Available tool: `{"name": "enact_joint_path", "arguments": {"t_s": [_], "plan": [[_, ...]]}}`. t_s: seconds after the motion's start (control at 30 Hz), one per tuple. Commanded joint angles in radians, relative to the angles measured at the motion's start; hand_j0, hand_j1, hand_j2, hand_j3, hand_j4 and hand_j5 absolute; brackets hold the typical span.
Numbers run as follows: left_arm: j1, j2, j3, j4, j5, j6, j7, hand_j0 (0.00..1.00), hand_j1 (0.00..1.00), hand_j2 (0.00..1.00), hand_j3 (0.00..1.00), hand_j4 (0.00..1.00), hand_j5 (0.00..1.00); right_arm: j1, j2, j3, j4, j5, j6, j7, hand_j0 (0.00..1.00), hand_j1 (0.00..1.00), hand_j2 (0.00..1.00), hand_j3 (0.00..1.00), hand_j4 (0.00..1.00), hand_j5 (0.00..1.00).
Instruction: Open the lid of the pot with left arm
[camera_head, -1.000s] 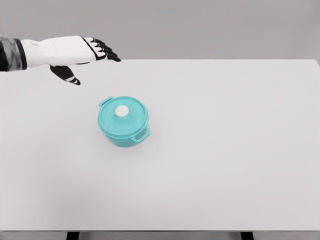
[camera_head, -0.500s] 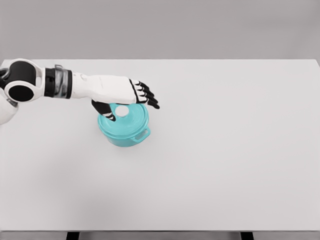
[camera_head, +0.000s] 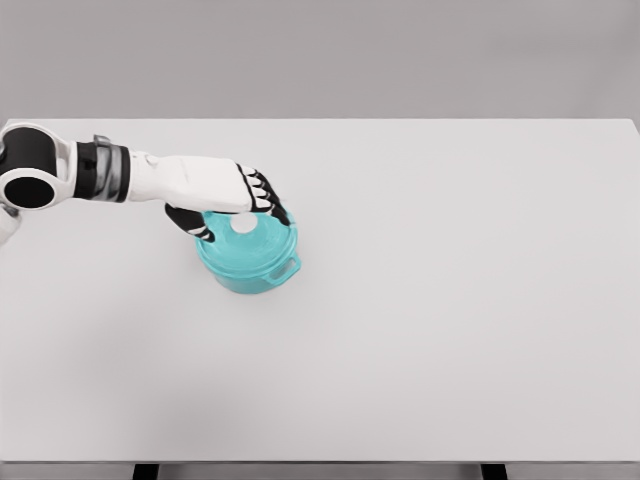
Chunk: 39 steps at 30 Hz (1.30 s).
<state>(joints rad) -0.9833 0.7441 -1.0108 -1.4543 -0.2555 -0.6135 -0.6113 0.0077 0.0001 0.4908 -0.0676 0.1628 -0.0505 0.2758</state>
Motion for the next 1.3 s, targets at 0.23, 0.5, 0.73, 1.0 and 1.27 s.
{"name": "enact_joint_path", "arguments": {"t_s": [0.23,0.5,0.73,1.0,1.27], "plan": [[0.0,-0.003,-0.025,0.035,-0.017,0.003,0.0,0.86,0.86,0.86,0.86,0.86,0.86,0.0,0.0,0.0,0.0,0.0,0.0,0.0,1.0,1.0,1.0,1.0,1.0,1.0],[0.0,-0.008,-0.026,0.04,-0.03,0.003,0.0,0.73,0.73,0.73,0.73,0.73,0.73,0.0,0.0,0.0,0.0,0.0,0.0,0.0,1.0,1.0,1.0,1.0,1.0,1.0],[-0.008,-0.008,-0.025,0.038,-0.028,0.003,0.0,0.67,0.67,0.67,0.67,0.67,0.67,0.0,0.0,0.0,0.0,0.0,0.0,0.0,1.0,1.0,1.0,1.0,1.0,1.0],[-0.009,-0.008,-0.025,0.038,-0.028,0.003,0.0,0.48,0.48,0.48,0.48,0.48,0.48,0.0,0.0,0.0,0.0,0.0,0.0,0.0,1.0,1.0,1.0,1.0,1.0,1.0],[-0.032,0.054,-0.025,0.037,-0.025,0.003,0.0,0.38,0.38,0.38,0.38,0.38,0.38,0.0,0.0,0.0,0.0,0.0,0.0,0.0,1.0,1.0,1.0,1.0,1.0,1.0]]}}
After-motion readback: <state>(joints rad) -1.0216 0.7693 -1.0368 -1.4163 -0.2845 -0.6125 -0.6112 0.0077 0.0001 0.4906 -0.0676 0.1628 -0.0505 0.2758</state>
